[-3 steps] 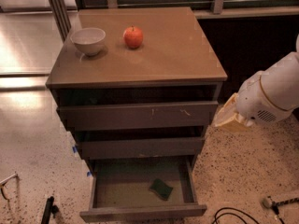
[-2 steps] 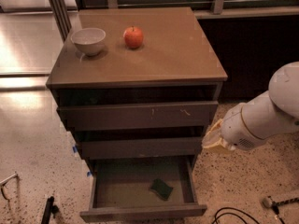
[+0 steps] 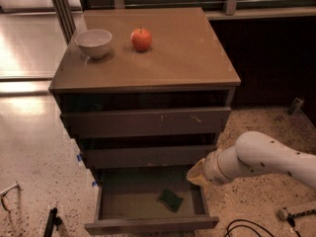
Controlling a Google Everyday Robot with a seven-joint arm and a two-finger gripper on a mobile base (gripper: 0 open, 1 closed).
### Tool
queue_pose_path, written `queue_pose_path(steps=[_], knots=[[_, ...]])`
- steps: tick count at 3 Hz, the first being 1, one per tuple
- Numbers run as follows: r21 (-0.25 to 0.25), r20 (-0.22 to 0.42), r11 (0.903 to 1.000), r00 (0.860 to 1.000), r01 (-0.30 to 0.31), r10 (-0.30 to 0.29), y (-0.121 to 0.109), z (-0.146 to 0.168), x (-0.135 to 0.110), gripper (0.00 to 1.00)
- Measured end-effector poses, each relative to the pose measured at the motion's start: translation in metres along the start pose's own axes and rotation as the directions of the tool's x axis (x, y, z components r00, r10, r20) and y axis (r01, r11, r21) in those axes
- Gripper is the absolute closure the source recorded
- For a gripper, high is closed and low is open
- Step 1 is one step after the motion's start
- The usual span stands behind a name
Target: Pick sponge from bottom drawer and place on counter
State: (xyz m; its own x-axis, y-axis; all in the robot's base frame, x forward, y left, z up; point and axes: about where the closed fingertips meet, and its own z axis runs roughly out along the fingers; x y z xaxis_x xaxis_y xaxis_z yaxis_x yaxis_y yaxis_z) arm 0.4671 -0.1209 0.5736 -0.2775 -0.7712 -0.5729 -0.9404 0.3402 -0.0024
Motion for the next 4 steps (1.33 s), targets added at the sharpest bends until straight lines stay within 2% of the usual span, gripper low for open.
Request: queue_pose_path(steps=[1, 2, 3, 4], knots=[[0.000, 0.000, 1.0000, 1.000, 0.000, 0.000, 0.000, 0.000, 0.000, 1.00], [0.048, 0.022, 0.9988, 1.000, 0.015, -0.016, -0.006, 0.017, 0.003, 1.00], [0.104, 0.058, 0.9938, 0.997, 0.041, -0.047, -0.024, 0.062, 0.006, 1.00], [0.116, 0.072, 0.9931, 0.997, 0.022, -0.030, -0.042, 0.122, 0.019, 1.00]])
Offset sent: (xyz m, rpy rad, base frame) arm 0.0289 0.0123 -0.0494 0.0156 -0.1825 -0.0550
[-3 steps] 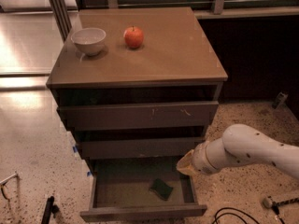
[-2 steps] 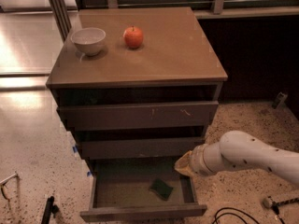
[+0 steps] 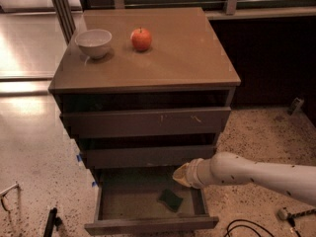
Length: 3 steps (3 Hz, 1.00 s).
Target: Pick sponge from bottom drawer and place on counter
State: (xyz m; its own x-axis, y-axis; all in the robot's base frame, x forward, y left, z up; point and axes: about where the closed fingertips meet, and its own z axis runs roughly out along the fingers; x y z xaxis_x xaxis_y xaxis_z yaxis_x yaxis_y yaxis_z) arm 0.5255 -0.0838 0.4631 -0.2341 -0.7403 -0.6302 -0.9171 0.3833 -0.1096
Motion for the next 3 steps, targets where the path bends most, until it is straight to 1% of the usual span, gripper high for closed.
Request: queue_pose_path(steps=[1, 2, 3], knots=[[-0.016, -0.046, 0.9972, 0.996, -0.073, 0.072, -0.005, 0.063, 0.038, 1.00], [-0.016, -0.046, 0.9972, 0.996, -0.073, 0.072, -0.005, 0.063, 0.038, 1.00], [-0.006, -0.050, 0.9965, 0.995, -0.084, 0.083, -0.001, 0.081, 0.063, 1.00]])
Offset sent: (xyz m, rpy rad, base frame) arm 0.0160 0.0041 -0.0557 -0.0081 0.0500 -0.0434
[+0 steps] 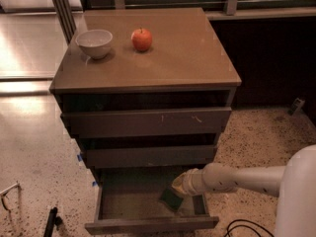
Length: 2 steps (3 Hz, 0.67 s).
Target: Pick sponge from bottom drawer and place on counter
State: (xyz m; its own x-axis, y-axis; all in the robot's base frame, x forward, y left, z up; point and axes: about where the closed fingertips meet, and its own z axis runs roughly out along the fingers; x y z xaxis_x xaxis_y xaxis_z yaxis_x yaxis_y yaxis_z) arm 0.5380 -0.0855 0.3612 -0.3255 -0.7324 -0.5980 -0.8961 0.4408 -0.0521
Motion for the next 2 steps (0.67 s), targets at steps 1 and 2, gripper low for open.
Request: queue_pose_path(steps=[1, 2], knots=[[0.006, -0.016, 0.9999, 1.000, -0.015, 0.015, 0.000, 0.034, 0.031, 1.00], [-0.010, -0.029, 0.9986, 0.998, -0.052, 0.052, 0.009, 0.084, 0.073, 1.00]])
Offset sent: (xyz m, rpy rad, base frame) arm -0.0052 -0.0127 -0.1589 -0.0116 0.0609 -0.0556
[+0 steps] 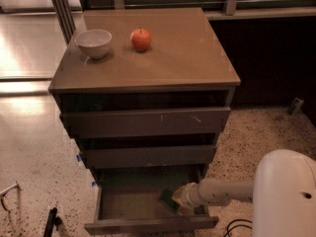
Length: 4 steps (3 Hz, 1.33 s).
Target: Pick sponge from bottom drawer and place on counter
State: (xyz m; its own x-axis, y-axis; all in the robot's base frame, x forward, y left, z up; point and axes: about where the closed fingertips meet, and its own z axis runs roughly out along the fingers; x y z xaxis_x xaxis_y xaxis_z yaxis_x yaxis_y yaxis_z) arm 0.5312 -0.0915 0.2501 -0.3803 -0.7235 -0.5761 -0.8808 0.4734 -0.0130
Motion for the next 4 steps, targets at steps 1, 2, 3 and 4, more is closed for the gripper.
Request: queue_pose_path(steps=[1, 2, 3, 4], knots=[[0.000, 0.000, 1.0000, 1.000, 0.000, 0.000, 0.000, 0.000, 0.000, 1.00], [0.002, -0.013, 0.9998, 1.000, 0.021, -0.021, 0.004, 0.004, 0.007, 0.82], [-0.012, -0.017, 0.9992, 0.999, 0.038, -0.038, 0.008, 0.022, 0.013, 0.59], [-0.029, -0.006, 0.9990, 0.999, 0.034, -0.035, 0.009, 0.043, 0.019, 0.36]])
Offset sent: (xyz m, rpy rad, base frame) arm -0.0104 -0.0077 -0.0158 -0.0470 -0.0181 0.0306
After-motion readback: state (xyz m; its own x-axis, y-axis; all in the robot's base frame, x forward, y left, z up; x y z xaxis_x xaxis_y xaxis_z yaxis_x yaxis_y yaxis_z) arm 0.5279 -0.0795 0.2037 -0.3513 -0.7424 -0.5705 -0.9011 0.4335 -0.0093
